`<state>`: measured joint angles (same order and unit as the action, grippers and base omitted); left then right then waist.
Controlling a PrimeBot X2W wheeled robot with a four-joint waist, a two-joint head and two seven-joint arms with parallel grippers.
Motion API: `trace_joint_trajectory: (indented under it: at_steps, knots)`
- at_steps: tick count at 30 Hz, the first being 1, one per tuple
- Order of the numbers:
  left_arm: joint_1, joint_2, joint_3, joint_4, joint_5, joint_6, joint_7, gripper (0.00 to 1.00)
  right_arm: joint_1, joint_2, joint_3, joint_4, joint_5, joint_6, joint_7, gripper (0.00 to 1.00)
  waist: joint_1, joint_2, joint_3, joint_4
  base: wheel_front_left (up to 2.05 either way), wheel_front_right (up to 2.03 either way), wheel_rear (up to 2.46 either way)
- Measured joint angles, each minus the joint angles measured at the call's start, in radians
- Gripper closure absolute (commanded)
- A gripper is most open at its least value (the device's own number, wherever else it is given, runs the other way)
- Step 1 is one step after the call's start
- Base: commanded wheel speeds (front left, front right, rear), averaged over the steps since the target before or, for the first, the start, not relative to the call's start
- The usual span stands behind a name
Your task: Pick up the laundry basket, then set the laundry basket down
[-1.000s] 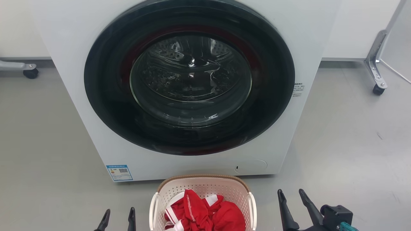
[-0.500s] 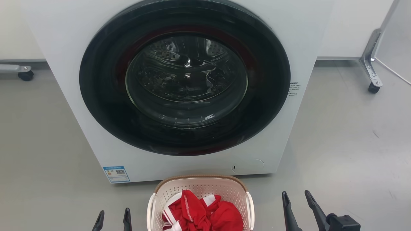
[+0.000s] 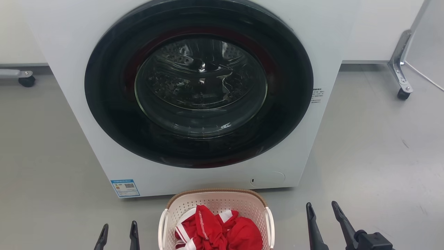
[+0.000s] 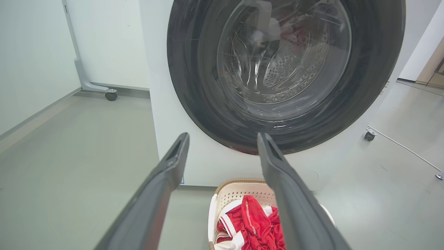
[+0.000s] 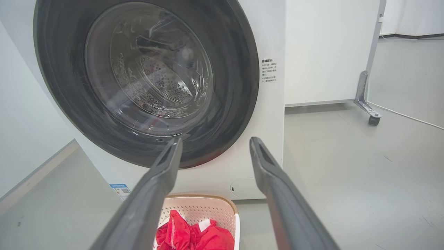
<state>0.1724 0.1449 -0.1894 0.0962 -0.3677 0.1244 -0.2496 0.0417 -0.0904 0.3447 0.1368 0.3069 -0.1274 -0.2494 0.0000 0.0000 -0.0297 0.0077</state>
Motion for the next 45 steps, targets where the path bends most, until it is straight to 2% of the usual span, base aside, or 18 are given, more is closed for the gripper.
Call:
trace_joint_trajectory:
  at_steps: [27, 28, 36, 45]
  knots:
    - [0.005, -0.016, 0.029, -0.013, 0.026, 0.000, 0.000, 0.00, 0.010, 0.017, -0.035, -0.021, -0.045, 0.000, 0.000, 0.00, 0.0000, 0.0000, 0.000, 0.005, 0.00, 0.00, 0.00]
    - [0.007, -0.017, 0.029, -0.010, 0.026, 0.000, 0.000, 1.00, 0.011, 0.018, -0.035, -0.018, -0.045, 0.000, 0.001, 1.00, 0.0000, 0.0000, 0.000, 0.005, 0.00, 0.00, 0.00]
    - [0.021, -0.028, 0.026, 0.050, -0.001, -0.008, 0.012, 1.00, 0.041, 0.019, -0.043, 0.040, -0.025, 0.005, 0.009, 1.00, 0.0000, 0.0000, 0.002, 0.005, 0.00, 0.00, 0.00]
    - [0.012, -0.036, 0.052, 0.061, -0.120, -0.029, 0.050, 1.00, 0.030, 0.021, -0.085, 0.050, 0.103, 0.028, 0.044, 1.00, 0.0000, 0.0000, 0.005, 0.004, 0.00, 0.00, 0.00]
